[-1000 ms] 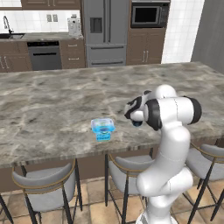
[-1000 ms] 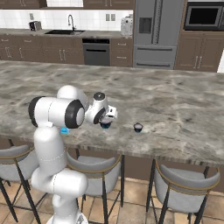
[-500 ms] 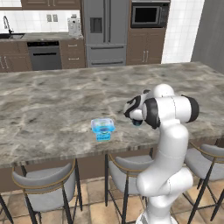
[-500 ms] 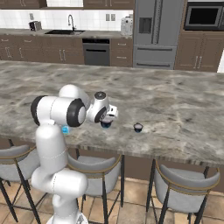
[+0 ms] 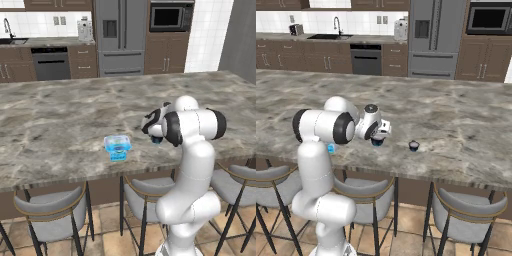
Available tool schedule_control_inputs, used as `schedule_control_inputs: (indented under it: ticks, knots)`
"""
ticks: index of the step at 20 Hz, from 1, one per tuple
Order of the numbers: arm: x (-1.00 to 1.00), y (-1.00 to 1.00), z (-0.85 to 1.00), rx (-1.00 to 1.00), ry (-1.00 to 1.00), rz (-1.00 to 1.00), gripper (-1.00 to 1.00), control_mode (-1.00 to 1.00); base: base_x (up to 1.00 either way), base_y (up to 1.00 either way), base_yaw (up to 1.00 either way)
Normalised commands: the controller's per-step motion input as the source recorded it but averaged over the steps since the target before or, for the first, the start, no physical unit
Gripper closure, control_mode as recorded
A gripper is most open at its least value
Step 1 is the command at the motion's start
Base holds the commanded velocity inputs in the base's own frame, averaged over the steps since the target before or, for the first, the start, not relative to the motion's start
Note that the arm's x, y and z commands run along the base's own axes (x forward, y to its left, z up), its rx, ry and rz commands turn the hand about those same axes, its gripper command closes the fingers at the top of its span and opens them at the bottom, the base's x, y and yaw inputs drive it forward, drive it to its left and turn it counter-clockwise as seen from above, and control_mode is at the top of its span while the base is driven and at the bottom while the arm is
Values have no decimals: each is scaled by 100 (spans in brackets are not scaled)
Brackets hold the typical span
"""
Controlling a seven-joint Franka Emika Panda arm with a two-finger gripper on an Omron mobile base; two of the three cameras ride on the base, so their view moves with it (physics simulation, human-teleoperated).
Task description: Stack the yogurt containers by placing the smaller containers on top of the larger containers.
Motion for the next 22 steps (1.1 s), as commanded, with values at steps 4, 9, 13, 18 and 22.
schedule_control_inputs:
  ticks: [4, 9, 13, 18, 22]
  knots:
    - [0, 0, -20, 0, 0, 0, -100, -100, 0, 0, 0]
    - [0, 0, -22, 0, 0, 0, -100, -100, 0, 0, 0]
    - [0, 0, -20, 0, 0, 0, -100, -100, 0, 0, 0]
    - [0, 0, -17, 0, 0, 0, -100, -100, 0, 0, 0]
    - [0, 0, -15, 0, 0, 0, -100, -100, 0, 0, 0]
